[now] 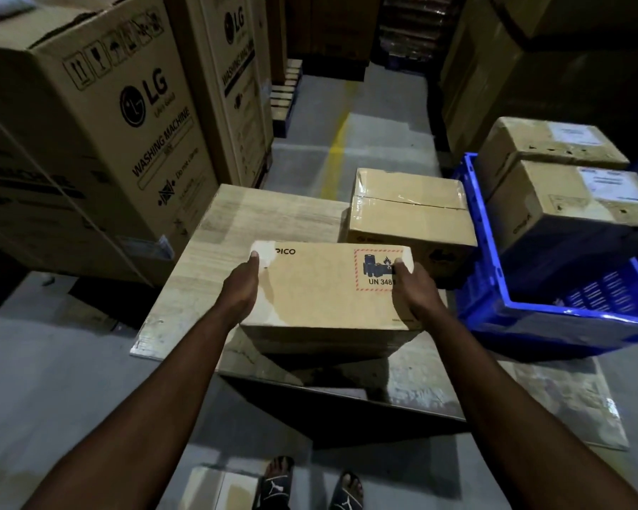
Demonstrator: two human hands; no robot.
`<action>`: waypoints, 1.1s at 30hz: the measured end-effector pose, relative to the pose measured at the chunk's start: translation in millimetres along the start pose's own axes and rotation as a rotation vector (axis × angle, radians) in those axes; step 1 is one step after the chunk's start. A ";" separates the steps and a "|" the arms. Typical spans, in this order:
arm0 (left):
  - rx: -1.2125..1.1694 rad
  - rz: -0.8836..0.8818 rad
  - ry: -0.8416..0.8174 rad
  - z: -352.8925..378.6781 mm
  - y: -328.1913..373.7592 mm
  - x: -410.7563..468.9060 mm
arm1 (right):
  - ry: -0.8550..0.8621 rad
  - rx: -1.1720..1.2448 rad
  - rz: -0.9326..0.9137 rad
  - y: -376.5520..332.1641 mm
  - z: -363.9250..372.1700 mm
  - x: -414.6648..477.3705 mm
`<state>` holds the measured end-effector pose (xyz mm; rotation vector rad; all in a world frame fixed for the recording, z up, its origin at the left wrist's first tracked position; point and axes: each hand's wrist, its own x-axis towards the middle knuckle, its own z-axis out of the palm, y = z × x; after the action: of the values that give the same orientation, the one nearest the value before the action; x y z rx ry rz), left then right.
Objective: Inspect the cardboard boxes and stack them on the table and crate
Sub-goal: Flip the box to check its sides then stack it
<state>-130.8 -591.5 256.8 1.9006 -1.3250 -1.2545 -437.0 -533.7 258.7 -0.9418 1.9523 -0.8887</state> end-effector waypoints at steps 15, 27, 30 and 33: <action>-0.197 0.093 0.041 15.3 -79.9 -59.4 | 0.131 0.148 -0.038 87.9 3.1 -99.7; 0.680 0.563 0.015 41.5 -93.4 -62.3 | 0.008 -0.558 -0.359 97.3 35.1 -100.1; 0.915 0.708 -0.170 62.9 -72.7 -65.4 | -0.130 -0.809 -0.444 80.4 52.3 -93.3; 0.942 0.645 -0.198 76.0 -69.6 -66.5 | -0.130 -0.920 -0.429 83.6 62.6 -91.4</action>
<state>-173.8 -495.5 193.6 1.5912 -2.6776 -0.4983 -369.6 -432.2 192.3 -1.9325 2.0742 -0.0680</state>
